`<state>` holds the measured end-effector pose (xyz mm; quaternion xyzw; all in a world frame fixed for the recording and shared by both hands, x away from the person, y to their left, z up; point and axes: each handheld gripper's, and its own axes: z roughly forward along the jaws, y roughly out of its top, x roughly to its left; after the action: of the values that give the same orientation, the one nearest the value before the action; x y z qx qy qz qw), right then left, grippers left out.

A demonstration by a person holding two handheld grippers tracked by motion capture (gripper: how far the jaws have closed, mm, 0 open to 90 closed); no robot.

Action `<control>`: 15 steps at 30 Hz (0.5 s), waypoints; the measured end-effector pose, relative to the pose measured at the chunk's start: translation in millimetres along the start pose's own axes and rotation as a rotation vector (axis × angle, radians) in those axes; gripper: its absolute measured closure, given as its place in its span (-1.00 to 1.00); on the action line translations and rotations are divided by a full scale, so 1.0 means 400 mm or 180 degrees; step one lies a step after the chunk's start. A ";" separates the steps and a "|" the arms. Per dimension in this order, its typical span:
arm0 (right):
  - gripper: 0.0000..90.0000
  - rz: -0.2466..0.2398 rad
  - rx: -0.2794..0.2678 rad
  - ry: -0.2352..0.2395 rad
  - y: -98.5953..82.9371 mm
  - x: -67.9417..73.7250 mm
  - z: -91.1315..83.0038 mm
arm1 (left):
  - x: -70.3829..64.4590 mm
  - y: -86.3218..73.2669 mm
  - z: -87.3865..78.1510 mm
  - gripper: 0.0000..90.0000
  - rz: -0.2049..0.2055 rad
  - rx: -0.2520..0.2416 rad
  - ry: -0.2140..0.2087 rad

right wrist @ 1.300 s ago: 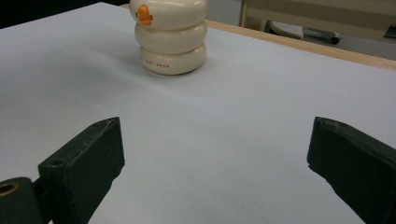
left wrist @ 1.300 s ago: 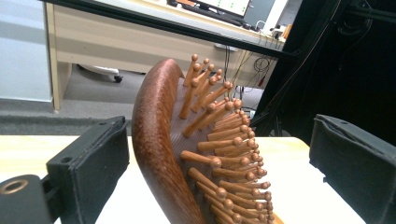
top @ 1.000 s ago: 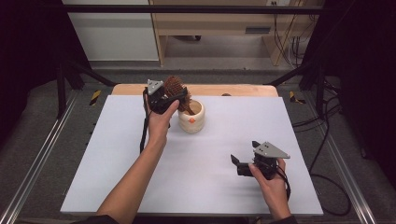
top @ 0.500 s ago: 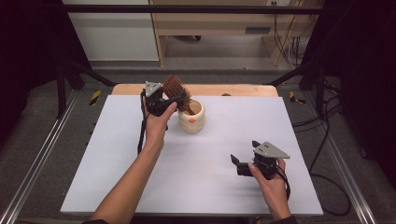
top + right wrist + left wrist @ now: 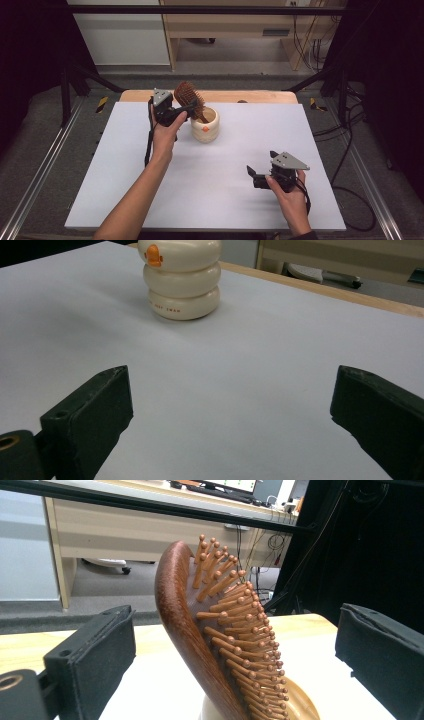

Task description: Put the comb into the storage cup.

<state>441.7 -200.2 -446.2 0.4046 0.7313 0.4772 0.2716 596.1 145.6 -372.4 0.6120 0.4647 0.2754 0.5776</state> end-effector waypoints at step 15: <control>-0.92 -0.0037 0.0011 -0.0003 0.000 0.006 0.005 | 0.011 0.005 -0.020 -0.93 0.0028 -0.0022 0.0004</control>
<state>442.1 -197.1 -446.9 0.4010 0.7344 0.4741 0.2741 591.4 153.3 -369.9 0.6118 0.4615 0.2800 0.5782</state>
